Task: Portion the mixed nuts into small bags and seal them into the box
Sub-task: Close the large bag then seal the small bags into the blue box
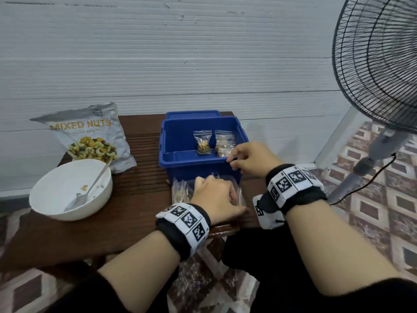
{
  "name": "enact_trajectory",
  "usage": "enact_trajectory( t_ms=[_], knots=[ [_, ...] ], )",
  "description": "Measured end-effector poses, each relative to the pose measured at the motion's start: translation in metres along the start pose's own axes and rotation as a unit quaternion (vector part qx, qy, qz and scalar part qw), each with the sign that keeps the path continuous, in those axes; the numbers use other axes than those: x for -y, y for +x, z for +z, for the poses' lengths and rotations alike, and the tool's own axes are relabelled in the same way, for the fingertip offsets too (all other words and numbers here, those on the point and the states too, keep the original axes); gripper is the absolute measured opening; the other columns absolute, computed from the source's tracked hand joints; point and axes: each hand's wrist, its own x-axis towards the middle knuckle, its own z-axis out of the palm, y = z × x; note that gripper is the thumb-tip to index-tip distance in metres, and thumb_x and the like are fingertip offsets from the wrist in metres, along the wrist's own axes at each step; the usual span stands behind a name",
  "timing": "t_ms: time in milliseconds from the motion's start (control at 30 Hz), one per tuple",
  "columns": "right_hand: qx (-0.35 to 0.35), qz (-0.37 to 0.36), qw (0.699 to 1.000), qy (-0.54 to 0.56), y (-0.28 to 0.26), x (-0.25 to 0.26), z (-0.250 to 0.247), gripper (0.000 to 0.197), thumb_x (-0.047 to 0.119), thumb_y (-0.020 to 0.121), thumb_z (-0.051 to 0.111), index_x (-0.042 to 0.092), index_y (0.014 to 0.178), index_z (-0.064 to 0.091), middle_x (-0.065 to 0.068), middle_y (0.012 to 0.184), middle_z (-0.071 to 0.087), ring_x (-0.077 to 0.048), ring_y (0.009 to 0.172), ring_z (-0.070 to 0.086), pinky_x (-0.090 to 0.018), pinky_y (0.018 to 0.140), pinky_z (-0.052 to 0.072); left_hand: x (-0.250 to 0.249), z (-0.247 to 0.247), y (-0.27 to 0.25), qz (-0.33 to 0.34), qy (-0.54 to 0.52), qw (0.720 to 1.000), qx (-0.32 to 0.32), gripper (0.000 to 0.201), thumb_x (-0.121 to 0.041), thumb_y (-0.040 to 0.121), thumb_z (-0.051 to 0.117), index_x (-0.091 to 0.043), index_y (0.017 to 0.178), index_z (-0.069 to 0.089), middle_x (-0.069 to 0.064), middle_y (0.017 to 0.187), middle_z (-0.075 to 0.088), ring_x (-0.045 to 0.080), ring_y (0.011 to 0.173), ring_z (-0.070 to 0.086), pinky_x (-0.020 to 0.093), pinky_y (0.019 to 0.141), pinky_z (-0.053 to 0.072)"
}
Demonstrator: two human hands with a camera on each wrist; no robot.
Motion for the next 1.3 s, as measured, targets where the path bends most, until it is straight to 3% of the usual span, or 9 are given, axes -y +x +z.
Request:
enact_trajectory(
  t_ms=[100,267,367,467,633,967,1067,1200,1300],
  knots=[
    [0.010,-0.010,1.000,-0.002,-0.002,-0.002,0.002,0.009,0.010,0.087,0.066,0.019,0.088,0.069,0.001,0.073,0.070,-0.022,0.074,0.068,-0.032,0.073,0.057,-0.004,0.000,0.001,-0.017,0.011,1.000,-0.009,0.020,-0.049,0.081,0.059,-0.031,0.075,0.062,-0.014,0.081,0.065,0.014,0.096,0.053,0.036,0.088,0.026],
    [0.060,-0.010,0.998,0.017,-0.010,-0.001,-0.006,0.018,0.004,0.089,0.061,0.020,0.088,0.071,0.003,0.079,0.070,-0.024,0.090,0.069,-0.030,0.084,0.055,-0.001,-0.010,0.001,-0.056,-0.073,0.995,-0.040,0.011,-0.034,0.087,0.055,-0.031,0.080,0.063,-0.015,0.080,0.065,0.010,0.096,0.058,0.034,0.091,0.027],
    [0.075,-0.009,0.997,0.003,-0.017,0.000,-0.010,0.020,0.005,0.088,0.060,0.020,0.089,0.072,0.000,0.084,0.070,-0.017,0.079,0.065,-0.016,0.070,0.051,0.004,-0.018,0.002,-0.078,-0.155,0.983,-0.057,0.008,-0.029,0.085,0.056,-0.028,0.080,0.062,-0.012,0.079,0.065,0.011,0.091,0.060,0.036,0.099,0.036],
    [0.068,-0.008,0.997,0.029,-0.021,0.002,-0.012,0.018,0.003,0.087,0.060,0.014,0.092,0.073,-0.003,0.079,0.066,-0.007,0.064,0.055,-0.007,0.055,0.042,0.011,-0.026,0.004,-0.079,-0.231,0.967,-0.072,0.008,-0.025,0.086,0.055,-0.026,0.081,0.061,-0.010,0.077,0.063,0.016,0.083,0.061,0.039,0.092,0.046],
    [0.022,-0.026,0.992,0.118,-0.019,0.005,-0.016,0.005,0.016,0.086,0.069,0.015,0.082,0.070,0.001,0.072,0.067,-0.007,0.065,0.061,-0.017,0.068,0.048,0.018,-0.040,0.010,-0.052,-0.305,0.941,-0.139,0.005,-0.025,0.092,0.060,-0.023,0.088,0.061,-0.002,0.086,0.062,0.004,0.072,0.052,0.008,0.062,0.040],
    [-0.066,-0.057,0.981,0.173,-0.007,0.014,0.001,0.016,0.013,0.087,0.068,0.023,0.075,0.065,0.005,0.067,0.065,0.007,0.053,0.057,-0.005,0.052,0.040,0.034,-0.050,0.015,-0.074,-0.279,0.928,-0.235,0.003,-0.022,0.090,0.064,-0.023,0.088,0.064,-0.017,0.082,0.060,-0.003,0.075,0.054,0.006,0.067,0.042],
    [-0.072,-0.055,0.984,0.154,-0.001,0.015,0.003,0.016,0.018,0.085,0.071,0.024,0.071,0.064,0.002,0.070,0.066,-0.003,0.063,0.060,-0.013,0.059,0.046,0.037,-0.053,0.014,-0.077,-0.258,0.932,-0.241,0.004,-0.023,0.090,0.064,-0.023,0.087,0.065,-0.018,0.079,0.059,-0.005,0.073,0.053,0.000,0.062,0.037],
    [-0.084,-0.051,0.989,0.113,0.004,0.015,0.008,0.018,0.026,0.083,0.072,0.027,0.069,0.062,-0.012,0.084,0.071,-0.031,0.085,0.065,-0.044,0.082,0.053,0.042,-0.055,0.014,-0.078,-0.241,0.938,-0.236,0.004,-0.026,0.090,0.064,-0.023,0.089,0.066,-0.019,0.079,0.059,-0.005,0.074,0.053,-0.001,0.062,0.036],
    [-0.095,-0.062,0.987,0.118,0.004,0.016,0.007,0.019,0.023,0.085,0.071,0.028,0.069,0.061,-0.007,0.081,0.070,-0.030,0.084,0.064,-0.042,0.083,0.052,0.044,-0.055,0.015,-0.074,-0.260,0.935,-0.229,0.003,-0.026,0.091,0.064,-0.024,0.092,0.064,-0.018,0.086,0.060,-0.006,0.079,0.053,-0.002,0.064,0.036]
  ],
)
